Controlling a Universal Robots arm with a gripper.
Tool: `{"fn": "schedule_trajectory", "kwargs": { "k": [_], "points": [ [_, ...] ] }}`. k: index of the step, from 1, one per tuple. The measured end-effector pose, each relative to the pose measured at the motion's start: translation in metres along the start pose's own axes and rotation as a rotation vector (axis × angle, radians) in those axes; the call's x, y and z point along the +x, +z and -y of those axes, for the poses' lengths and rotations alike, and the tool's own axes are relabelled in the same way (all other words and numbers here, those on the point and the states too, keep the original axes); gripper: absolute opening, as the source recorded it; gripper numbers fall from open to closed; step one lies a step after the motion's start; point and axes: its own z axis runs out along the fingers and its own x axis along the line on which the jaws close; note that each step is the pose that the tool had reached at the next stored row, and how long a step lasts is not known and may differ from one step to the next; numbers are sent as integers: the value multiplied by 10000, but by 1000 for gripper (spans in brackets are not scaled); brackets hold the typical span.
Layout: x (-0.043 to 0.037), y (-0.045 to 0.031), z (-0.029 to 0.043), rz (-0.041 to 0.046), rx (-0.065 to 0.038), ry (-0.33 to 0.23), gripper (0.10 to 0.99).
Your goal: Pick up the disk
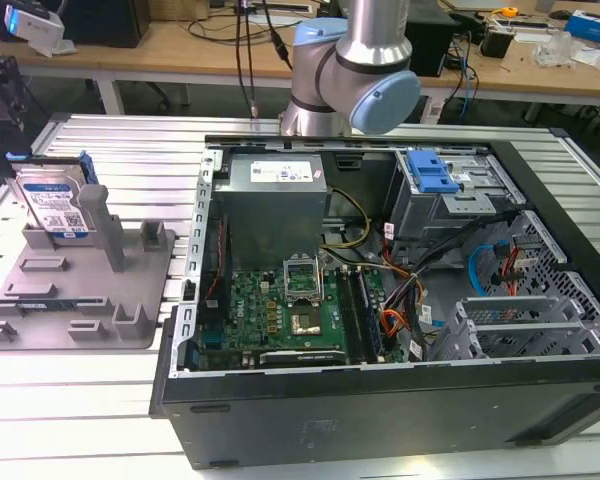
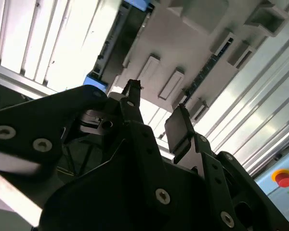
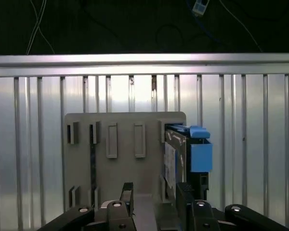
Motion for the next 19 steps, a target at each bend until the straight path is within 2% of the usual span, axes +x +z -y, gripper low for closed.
{"fn": "schedule_trajectory", "kwargs": {
  "k": [6,7,9,10,19],
  "points": [
    [-322,10,-98,-8,-1,2,482],
    [-350,12,-125,-10,-1,2,482],
    [-362,27,-231,-12,-2,-21,482],
    [-362,36,-242,-12,-5,-25,482],
    [-364,46,-231,-16,-6,-23,482]
  ]
}}
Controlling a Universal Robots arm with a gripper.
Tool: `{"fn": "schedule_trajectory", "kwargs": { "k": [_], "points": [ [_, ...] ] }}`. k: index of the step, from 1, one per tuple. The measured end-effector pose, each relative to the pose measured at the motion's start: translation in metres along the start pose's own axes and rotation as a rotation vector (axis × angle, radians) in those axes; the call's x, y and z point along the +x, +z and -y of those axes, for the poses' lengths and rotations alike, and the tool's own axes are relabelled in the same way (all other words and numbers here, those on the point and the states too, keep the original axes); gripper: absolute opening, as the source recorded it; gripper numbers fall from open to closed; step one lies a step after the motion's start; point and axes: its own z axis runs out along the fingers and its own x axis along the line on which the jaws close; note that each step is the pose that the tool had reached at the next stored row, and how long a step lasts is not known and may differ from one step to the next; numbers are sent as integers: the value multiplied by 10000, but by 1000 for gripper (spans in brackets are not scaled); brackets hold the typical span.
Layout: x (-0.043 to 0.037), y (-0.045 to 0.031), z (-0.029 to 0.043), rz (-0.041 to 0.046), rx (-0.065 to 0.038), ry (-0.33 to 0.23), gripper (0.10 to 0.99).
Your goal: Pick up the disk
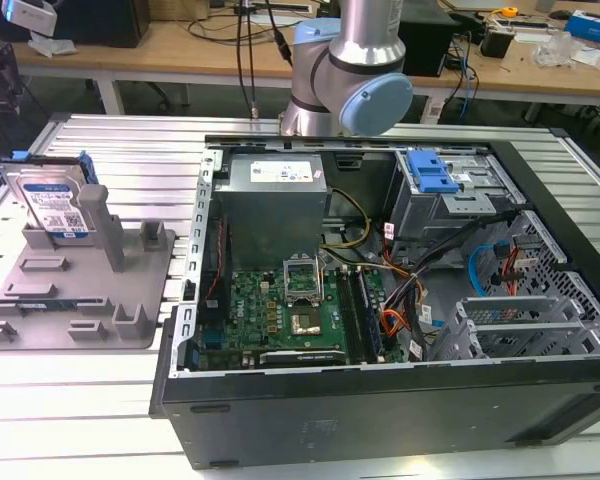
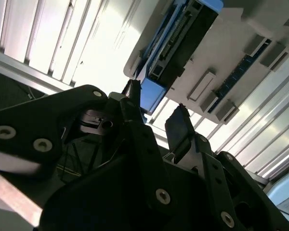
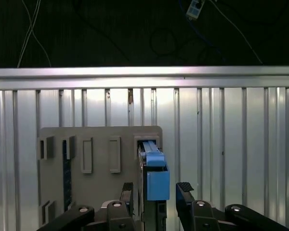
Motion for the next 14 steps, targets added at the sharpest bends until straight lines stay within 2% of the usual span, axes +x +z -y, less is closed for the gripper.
{"fn": "schedule_trajectory", "kwargs": {
  "k": [14],
  "points": [
    [1,135,12,-1,-1,-3,482]
  ]
}}
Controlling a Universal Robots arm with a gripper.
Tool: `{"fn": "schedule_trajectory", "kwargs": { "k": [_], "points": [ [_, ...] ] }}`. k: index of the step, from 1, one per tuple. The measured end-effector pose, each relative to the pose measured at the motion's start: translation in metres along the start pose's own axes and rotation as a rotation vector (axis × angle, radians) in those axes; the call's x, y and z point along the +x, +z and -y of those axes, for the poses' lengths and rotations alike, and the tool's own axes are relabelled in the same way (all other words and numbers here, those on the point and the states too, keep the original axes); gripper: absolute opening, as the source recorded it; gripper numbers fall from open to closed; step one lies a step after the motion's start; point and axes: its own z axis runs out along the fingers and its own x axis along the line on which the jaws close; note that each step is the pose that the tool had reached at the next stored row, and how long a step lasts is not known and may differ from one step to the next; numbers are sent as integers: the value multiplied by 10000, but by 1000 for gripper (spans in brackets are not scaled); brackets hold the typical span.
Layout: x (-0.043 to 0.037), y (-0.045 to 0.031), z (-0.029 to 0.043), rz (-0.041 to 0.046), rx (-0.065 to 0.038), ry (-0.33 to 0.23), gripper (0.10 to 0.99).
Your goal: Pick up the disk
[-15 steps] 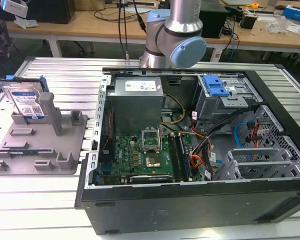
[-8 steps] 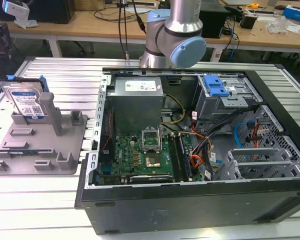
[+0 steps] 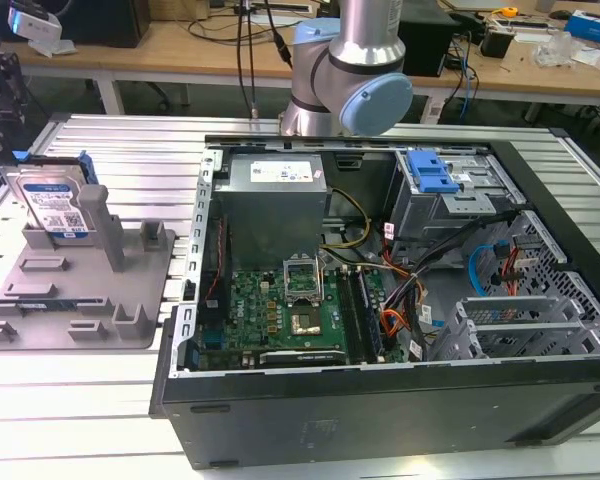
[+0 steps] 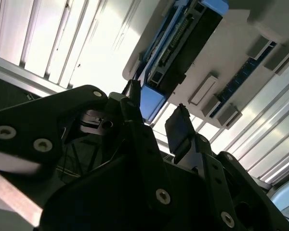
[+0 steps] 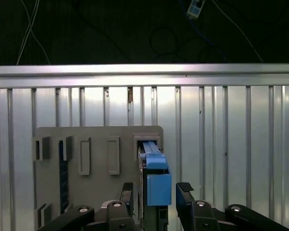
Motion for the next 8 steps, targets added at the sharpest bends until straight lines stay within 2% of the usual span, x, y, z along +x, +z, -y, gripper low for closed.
{"fn": "schedule_trajectory", "kwargs": {
  "k": [8],
  "points": [
    [-5,90,0,0,0,1,482]
  ]
}}
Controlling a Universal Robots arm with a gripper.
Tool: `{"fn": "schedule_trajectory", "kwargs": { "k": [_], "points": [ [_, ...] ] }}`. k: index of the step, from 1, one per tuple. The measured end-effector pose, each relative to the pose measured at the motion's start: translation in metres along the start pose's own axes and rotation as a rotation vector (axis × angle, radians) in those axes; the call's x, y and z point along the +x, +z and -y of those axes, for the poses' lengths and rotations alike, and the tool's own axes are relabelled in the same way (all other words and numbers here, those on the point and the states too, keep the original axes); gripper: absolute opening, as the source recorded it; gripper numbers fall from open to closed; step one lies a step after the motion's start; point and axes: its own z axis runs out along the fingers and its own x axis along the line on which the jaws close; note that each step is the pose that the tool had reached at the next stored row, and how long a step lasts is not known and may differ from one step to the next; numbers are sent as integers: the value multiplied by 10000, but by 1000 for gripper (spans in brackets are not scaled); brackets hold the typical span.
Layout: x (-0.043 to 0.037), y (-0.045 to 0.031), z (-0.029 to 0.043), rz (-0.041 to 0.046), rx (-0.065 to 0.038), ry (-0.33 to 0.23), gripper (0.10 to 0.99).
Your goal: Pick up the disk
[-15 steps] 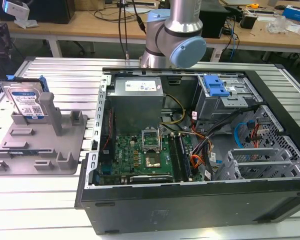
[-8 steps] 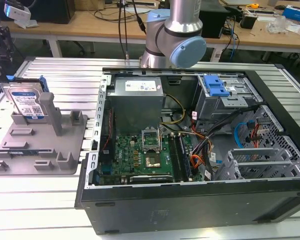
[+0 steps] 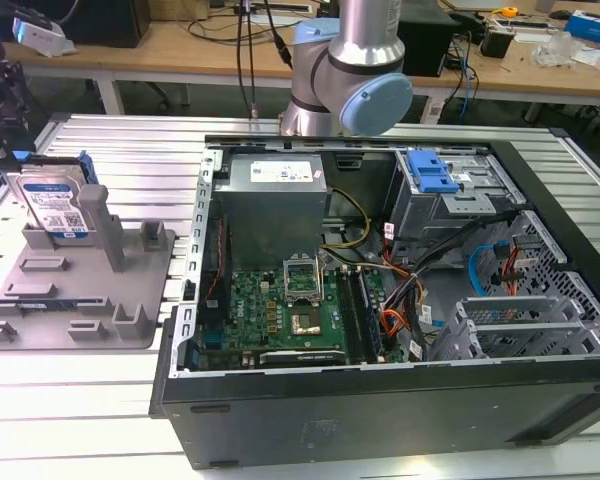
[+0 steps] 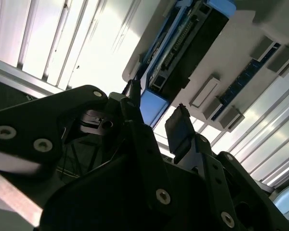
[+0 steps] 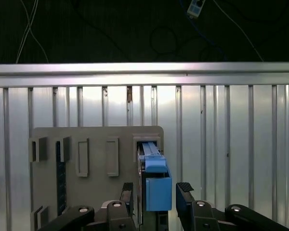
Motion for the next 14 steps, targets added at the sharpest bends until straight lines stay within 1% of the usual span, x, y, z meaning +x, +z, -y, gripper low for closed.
{"fn": "schedule_trajectory", "kwargs": {
  "k": [8,11,14],
  "points": [
    [-11,91,1,0,0,0,482],
    [-12,138,0,0,0,0,482],
    [-12,165,0,0,-2,0,482]
  ]
}}
